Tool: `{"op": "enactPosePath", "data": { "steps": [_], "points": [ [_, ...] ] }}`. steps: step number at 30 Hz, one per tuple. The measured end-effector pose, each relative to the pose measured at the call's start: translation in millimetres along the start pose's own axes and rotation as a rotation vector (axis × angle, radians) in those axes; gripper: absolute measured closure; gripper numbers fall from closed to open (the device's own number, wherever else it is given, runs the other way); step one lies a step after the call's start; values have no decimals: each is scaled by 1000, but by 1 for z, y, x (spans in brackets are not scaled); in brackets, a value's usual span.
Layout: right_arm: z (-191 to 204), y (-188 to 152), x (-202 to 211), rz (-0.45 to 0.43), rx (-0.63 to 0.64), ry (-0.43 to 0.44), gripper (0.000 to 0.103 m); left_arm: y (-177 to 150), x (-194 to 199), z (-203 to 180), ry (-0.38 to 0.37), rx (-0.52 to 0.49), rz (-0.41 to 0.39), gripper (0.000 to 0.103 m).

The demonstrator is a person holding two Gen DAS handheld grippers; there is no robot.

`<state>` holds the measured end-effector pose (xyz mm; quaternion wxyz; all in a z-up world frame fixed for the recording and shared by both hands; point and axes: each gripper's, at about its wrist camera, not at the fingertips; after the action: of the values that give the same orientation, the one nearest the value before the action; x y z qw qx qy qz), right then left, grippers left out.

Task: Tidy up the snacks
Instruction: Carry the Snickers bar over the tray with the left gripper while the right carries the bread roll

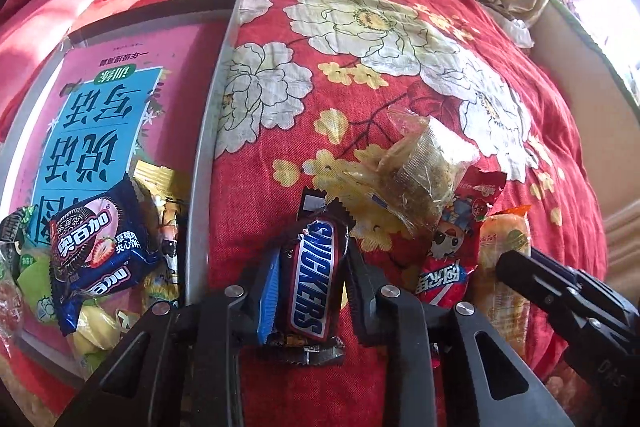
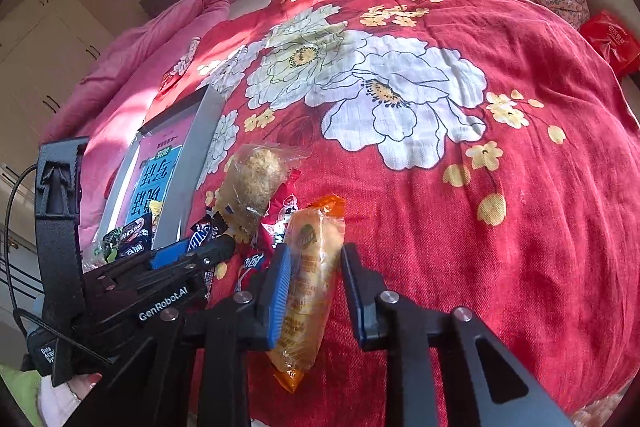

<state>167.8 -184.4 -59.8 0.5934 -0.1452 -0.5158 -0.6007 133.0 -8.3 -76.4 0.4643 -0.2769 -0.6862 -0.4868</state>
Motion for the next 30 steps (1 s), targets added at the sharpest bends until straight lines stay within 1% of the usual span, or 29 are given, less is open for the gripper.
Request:
{"op": "enactPosePath", "data": {
  "steps": [2, 5, 7, 8, 12, 13, 14, 15, 16, 18, 21, 23, 27, 30],
  "points": [
    [-1, -2, -5, 29, -13, 11, 76, 0, 1, 2, -23, -1, -1, 74],
    [-1, -3, -9, 54, -23, 19, 71, -1, 1, 1, -24, -8, -1, 74],
    [3, -5, -13, 73, -5, 2, 67, -1, 1, -1, -18, -16, 2, 74],
    [6, -6, -15, 81, 14, -10, 64, -1, 0, -2, -12, -20, 2, 73],
    [23, -9, -27, 107, 117, -83, 59, 0, -4, -7, 19, -41, 0, 73],
    [25, -10, -29, 112, 135, -93, 59, 0, -4, -8, 24, -46, -4, 73],
    [27, -11, -30, 117, 148, -93, 62, 0, -4, -8, 25, -49, -6, 73],
    [27, -11, -30, 122, 149, -66, 73, 0, -4, -7, 21, -50, -10, 73],
    [27, -11, -29, 121, 140, -40, 74, 0, -2, -6, 14, -48, -13, 74],
    [25, -10, -23, 94, 128, -38, 76, 1, 1, -1, -16, -33, -14, 74],
    [16, -5, -7, 25, 82, -25, 80, 1, 6, 8, -101, 3, -14, 74],
    [12, -2, 5, -25, 59, -22, 80, 1, 10, 13, -152, 21, -13, 74],
    [11, 3, 17, -84, 41, 14, 80, 1, 22, 17, -210, 30, -28, 74],
    [14, 5, 23, -114, 46, 41, 80, 1, 34, 17, -237, 25, -47, 74]
  ]
}}
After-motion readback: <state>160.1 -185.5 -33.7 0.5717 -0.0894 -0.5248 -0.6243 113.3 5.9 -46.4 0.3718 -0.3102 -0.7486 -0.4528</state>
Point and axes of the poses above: each gripper's, at about its wrist camera, not at the fingertips, and x roughly against the way its jaws point, z to its left, y to its top, and after that the axes turned 3 degrees about y, right-handed
